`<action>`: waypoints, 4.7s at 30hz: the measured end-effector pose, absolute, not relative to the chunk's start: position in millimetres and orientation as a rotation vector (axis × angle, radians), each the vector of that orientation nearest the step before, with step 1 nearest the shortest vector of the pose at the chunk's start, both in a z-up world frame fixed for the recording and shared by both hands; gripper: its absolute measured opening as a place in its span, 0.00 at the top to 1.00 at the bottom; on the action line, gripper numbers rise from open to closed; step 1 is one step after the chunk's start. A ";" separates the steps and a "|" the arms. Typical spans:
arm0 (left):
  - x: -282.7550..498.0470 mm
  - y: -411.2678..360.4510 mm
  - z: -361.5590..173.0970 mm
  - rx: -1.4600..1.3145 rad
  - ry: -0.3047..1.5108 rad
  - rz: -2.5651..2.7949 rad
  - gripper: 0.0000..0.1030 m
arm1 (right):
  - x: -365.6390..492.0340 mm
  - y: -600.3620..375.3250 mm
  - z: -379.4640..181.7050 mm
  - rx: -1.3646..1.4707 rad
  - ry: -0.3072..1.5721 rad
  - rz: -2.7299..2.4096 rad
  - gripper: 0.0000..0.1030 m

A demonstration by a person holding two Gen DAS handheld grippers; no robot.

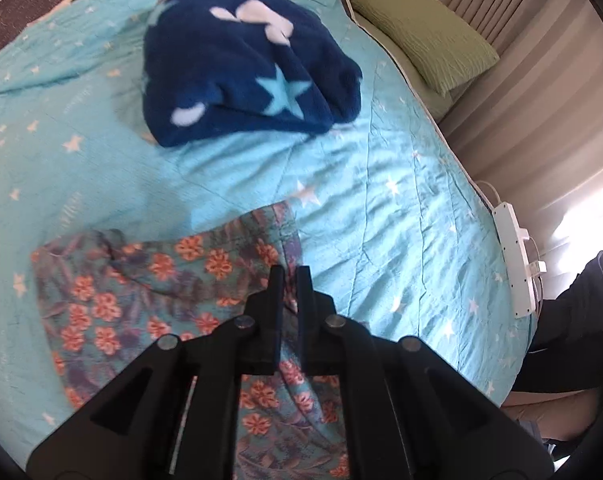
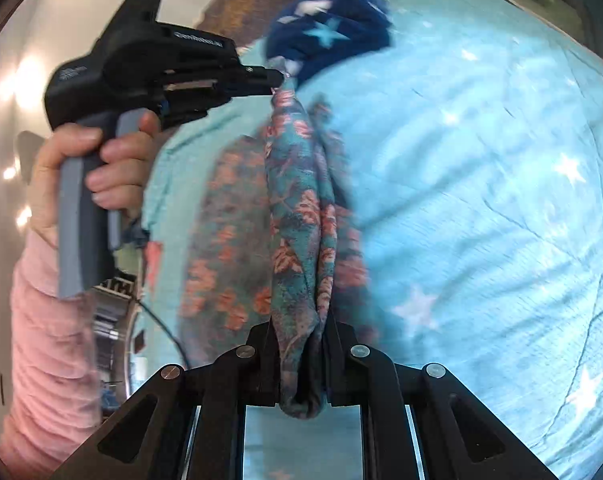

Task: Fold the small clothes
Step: 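Open both grippers and press the folded shirt flat, then grasp the folded shirt ends with both grippers and lift it, then lower the shirt onto the folded navy star blanket and open both grippers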

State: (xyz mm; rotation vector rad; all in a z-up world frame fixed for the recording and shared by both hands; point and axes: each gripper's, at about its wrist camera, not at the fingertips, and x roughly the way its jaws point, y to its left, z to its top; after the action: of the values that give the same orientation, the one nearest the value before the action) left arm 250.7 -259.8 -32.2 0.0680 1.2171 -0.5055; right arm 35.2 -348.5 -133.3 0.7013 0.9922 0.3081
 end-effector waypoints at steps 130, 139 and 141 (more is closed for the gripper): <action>246.0 -175.0 189.9 0.114 0.413 -0.624 0.89 | 210.0 -389.8 155.2 0.208 0.372 0.413 0.84; 398.6 -219.8 156.6 0.158 0.482 -0.574 0.87 | 352.9 -439.7 116.1 0.350 0.450 0.360 0.76; 441.8 -227.9 121.9 0.168 0.538 -0.507 0.80 | 397.3 -447.5 81.7 0.376 0.515 0.295 0.66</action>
State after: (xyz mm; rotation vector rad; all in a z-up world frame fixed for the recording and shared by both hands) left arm 441.8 -227.9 121.9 0.1676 0.5383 -0.5068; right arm 397.3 -447.5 81.7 0.3765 0.5149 0.2947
